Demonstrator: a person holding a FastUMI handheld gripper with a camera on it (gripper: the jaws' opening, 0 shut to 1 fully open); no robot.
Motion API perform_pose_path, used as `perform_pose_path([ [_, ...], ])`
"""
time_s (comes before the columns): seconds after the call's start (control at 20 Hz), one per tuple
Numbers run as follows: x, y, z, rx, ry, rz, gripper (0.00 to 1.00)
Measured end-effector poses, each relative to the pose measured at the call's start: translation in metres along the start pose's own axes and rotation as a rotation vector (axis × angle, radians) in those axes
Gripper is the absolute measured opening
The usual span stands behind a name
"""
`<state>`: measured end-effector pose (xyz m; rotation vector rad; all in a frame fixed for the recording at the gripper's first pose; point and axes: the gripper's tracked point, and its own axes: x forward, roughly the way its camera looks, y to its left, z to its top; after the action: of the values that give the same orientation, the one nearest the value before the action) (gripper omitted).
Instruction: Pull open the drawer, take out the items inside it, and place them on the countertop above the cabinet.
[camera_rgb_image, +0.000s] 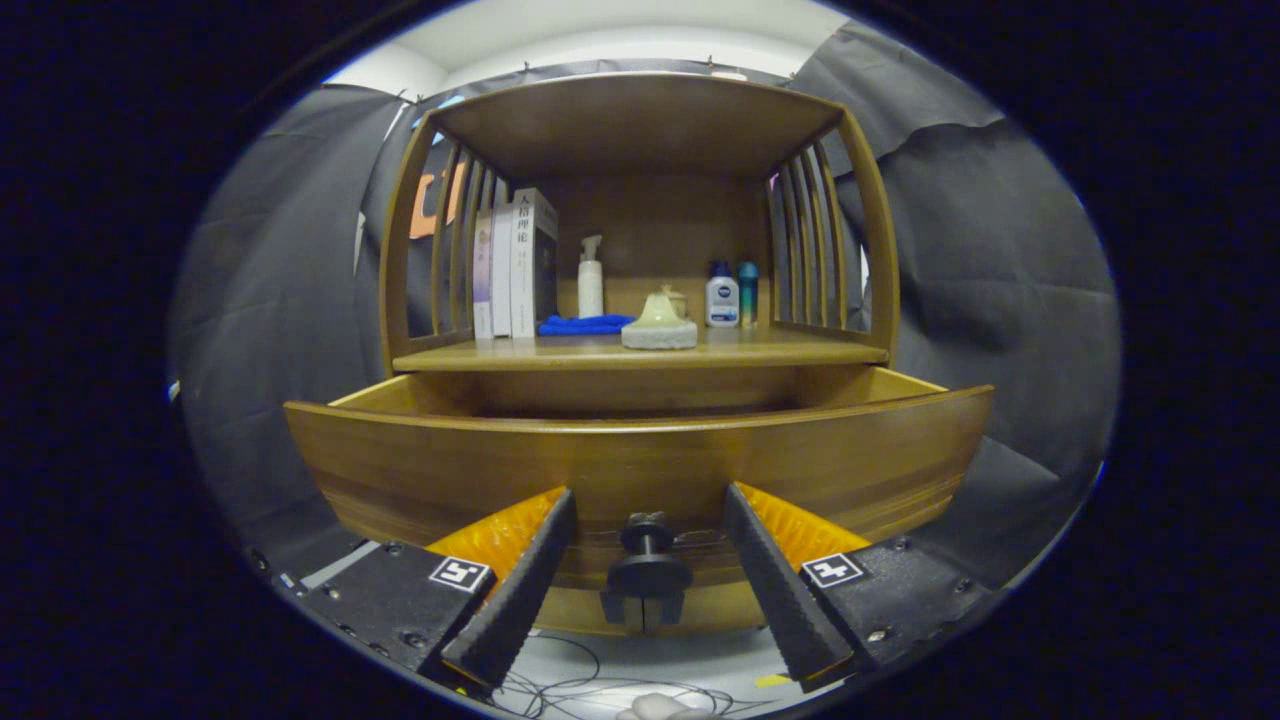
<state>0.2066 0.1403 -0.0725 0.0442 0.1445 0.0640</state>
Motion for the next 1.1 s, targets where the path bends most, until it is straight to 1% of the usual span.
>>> perform_pose_path([
  [0.15, 0.021, 0.000, 0.006, 0.003, -0.024, -0.005, 0.98],
  [0.35, 0.031, 0.001, 0.011, 0.006, -0.018, -0.014, 0.99],
  [0.55, 0.076, 0.005, 0.022, -0.001, -0.040, -0.021, 0.99],
  [1.1, 0.122, 0.009, 0.031, 0.002, -0.035, -0.024, 0.99],
])
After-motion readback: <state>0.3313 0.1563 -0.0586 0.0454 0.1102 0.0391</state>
